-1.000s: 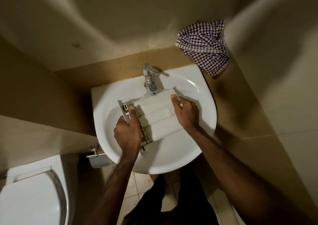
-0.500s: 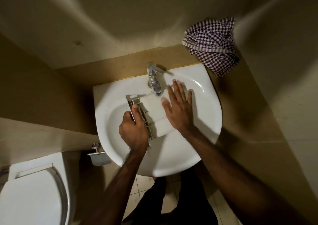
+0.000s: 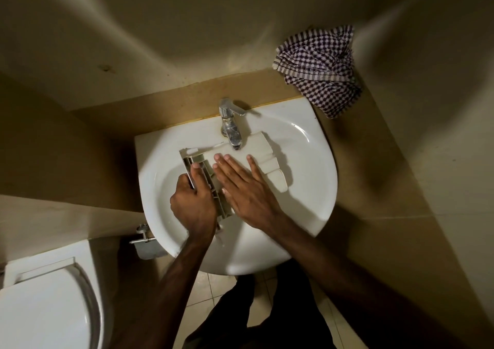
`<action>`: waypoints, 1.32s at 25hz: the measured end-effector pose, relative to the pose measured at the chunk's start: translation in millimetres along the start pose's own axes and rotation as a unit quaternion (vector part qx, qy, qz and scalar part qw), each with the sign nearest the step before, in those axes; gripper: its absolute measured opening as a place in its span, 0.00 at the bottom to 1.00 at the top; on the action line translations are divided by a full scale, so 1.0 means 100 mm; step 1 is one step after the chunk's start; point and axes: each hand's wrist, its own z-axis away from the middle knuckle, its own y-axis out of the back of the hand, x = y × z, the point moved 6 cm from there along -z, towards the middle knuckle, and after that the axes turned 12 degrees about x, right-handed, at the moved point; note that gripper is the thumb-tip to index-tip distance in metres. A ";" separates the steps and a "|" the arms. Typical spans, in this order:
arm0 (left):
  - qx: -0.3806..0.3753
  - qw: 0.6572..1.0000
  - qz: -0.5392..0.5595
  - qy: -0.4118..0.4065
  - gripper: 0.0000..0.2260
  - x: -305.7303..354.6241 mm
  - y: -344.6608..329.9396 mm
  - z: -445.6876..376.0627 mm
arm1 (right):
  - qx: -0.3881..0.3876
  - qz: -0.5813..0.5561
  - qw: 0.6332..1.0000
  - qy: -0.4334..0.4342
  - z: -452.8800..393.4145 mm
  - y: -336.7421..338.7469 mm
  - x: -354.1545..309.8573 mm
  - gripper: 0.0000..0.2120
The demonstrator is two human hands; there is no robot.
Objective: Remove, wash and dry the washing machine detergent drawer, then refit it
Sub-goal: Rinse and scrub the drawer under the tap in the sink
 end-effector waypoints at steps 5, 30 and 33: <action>0.002 1.000 0.006 -0.001 0.27 -0.02 0.02 -0.06 | 0.000 0.020 0.997 -0.073 0.36 -0.01 0.15 0.31; 0.039 0.999 -0.014 -0.012 0.25 0.01 0.04 -0.09 | 0.016 0.056 0.951 -0.303 0.09 -0.03 0.54 0.35; 0.045 0.999 -0.002 0.003 0.26 -0.02 0.03 -0.09 | -0.049 0.029 0.990 -0.129 0.32 -0.14 -0.10 0.34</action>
